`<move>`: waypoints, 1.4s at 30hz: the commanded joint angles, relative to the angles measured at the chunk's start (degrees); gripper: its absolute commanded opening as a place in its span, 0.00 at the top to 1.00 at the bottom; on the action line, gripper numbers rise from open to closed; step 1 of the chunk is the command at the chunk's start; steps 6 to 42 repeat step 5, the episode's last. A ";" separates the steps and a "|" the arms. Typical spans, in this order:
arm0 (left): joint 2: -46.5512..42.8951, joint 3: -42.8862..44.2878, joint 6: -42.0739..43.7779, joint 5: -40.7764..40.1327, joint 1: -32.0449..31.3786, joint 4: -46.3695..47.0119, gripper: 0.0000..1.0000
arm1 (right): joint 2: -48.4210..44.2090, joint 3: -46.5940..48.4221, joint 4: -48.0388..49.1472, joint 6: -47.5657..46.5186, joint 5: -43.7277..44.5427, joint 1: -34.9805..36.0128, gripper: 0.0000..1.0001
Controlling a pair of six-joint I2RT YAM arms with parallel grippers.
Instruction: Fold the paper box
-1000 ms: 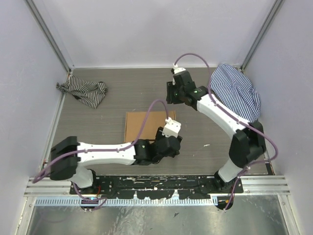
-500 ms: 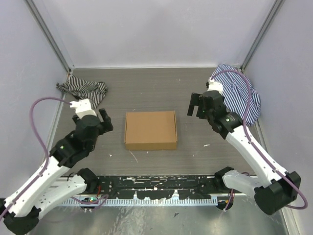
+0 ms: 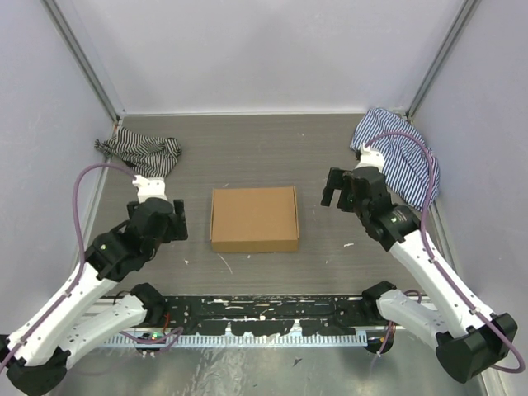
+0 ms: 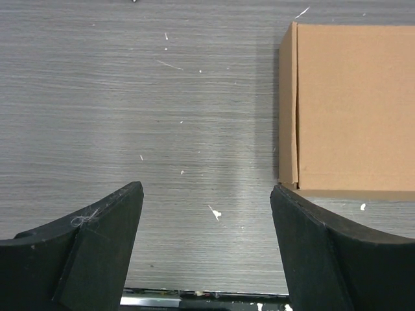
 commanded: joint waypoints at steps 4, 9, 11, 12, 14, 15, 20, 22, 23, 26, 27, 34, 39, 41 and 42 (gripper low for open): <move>-7.88 -3.14 0.28 1.22 0.14 1.85 0.13 | -3.64 -1.47 4.05 -0.76 -1.91 0.17 0.00; -8.40 -3.55 0.01 1.59 0.17 1.76 0.13 | -3.17 -1.12 3.84 -0.56 -2.02 0.14 0.00; -8.40 -3.55 0.01 1.59 0.17 1.76 0.13 | -3.17 -1.12 3.84 -0.56 -2.02 0.14 0.00; -8.40 -3.55 0.01 1.59 0.17 1.76 0.13 | -3.17 -1.12 3.84 -0.56 -2.02 0.14 0.00; -8.40 -3.55 0.01 1.59 0.17 1.76 0.13 | -3.17 -1.12 3.84 -0.56 -2.02 0.14 0.00; -8.40 -3.55 0.01 1.59 0.17 1.76 0.13 | -3.17 -1.12 3.84 -0.56 -2.02 0.14 0.00; -8.40 -3.55 0.01 1.59 0.17 1.76 0.13 | -3.17 -1.12 3.84 -0.56 -2.02 0.14 0.00; -8.40 -3.55 0.01 1.59 0.17 1.76 0.13 | -3.17 -1.12 3.84 -0.56 -2.02 0.14 0.00; -8.40 -3.55 0.01 1.59 0.17 1.76 0.13 | -3.17 -1.12 3.84 -0.56 -2.02 0.14 0.00; -8.40 -3.55 0.01 1.59 0.17 1.76 0.13 | -3.17 -1.12 3.84 -0.56 -2.02 0.14 0.00; -8.40 -3.55 0.01 1.59 0.17 1.76 0.13 | -3.17 -1.12 3.84 -0.56 -2.02 0.14 0.00; -8.40 -3.55 0.01 1.59 0.17 1.76 0.13 | -3.17 -1.12 3.84 -0.56 -2.02 0.14 0.00; -8.40 -3.55 0.01 1.59 0.17 1.76 0.13 | -3.17 -1.12 3.84 -0.56 -2.02 0.14 0.00; -8.40 -3.55 0.01 1.59 0.17 1.76 0.13 | -3.17 -1.12 3.84 -0.56 -2.02 0.14 0.00; -8.40 -3.55 0.01 1.59 0.17 1.76 0.13 | -3.17 -1.12 3.84 -0.56 -2.02 0.14 0.00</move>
